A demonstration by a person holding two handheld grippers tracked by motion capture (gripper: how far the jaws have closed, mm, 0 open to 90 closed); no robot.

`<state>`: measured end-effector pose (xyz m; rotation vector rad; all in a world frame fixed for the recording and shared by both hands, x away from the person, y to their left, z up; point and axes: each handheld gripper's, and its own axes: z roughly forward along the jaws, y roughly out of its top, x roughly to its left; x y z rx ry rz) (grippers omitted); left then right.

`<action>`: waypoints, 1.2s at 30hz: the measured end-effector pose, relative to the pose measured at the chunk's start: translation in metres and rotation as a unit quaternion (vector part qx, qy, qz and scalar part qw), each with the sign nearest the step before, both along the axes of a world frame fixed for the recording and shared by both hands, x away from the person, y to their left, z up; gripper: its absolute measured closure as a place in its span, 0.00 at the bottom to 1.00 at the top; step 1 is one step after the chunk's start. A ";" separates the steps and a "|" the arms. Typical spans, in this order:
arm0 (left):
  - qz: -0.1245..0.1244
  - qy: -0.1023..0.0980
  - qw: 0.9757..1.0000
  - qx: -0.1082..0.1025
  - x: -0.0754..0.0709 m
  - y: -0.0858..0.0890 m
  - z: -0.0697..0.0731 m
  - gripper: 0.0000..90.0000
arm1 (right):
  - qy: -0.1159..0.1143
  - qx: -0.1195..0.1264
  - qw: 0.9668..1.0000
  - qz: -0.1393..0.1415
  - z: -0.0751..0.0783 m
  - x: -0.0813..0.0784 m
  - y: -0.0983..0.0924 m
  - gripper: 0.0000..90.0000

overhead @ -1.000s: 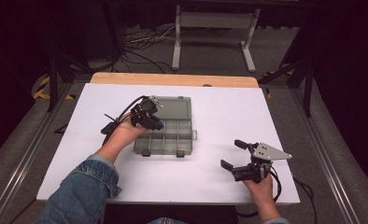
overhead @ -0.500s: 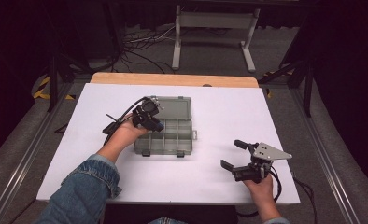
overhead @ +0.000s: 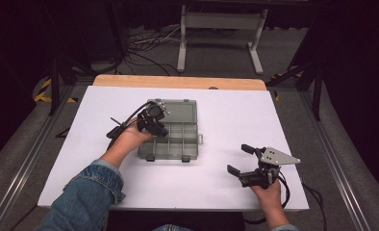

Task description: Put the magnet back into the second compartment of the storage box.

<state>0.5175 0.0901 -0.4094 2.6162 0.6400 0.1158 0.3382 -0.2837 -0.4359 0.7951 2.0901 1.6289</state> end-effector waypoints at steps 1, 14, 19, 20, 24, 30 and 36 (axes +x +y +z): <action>0.002 -0.002 1.000 0.002 -0.001 0.000 0.001 0.66 | 0.001 -0.001 1.000 0.000 0.000 0.000 0.000 0.04; 0.000 -0.023 0.999 -0.028 -0.011 0.005 0.018 0.45 | 0.001 0.000 1.000 -0.002 0.000 0.001 0.000 0.04; 0.001 -0.037 0.998 -0.049 -0.019 0.006 0.028 0.32 | 0.002 0.002 1.000 -0.003 0.000 0.001 0.000 0.04; 0.002 -0.043 0.997 -0.060 -0.023 0.008 0.034 0.27 | 0.002 0.002 1.000 -0.003 -0.001 0.001 0.001 0.04; 0.009 -0.051 0.996 -0.077 -0.033 0.012 0.045 0.17 | 0.001 0.003 1.000 -0.002 -0.001 0.002 0.001 0.04; 0.009 -0.070 0.993 -0.098 -0.048 0.021 0.056 0.09 | 0.003 0.001 1.000 0.000 -0.001 0.003 0.001 0.04; 0.011 -0.095 0.987 -0.130 -0.065 0.032 0.066 0.04 | 0.003 0.002 1.000 -0.002 -0.001 0.002 0.001 0.04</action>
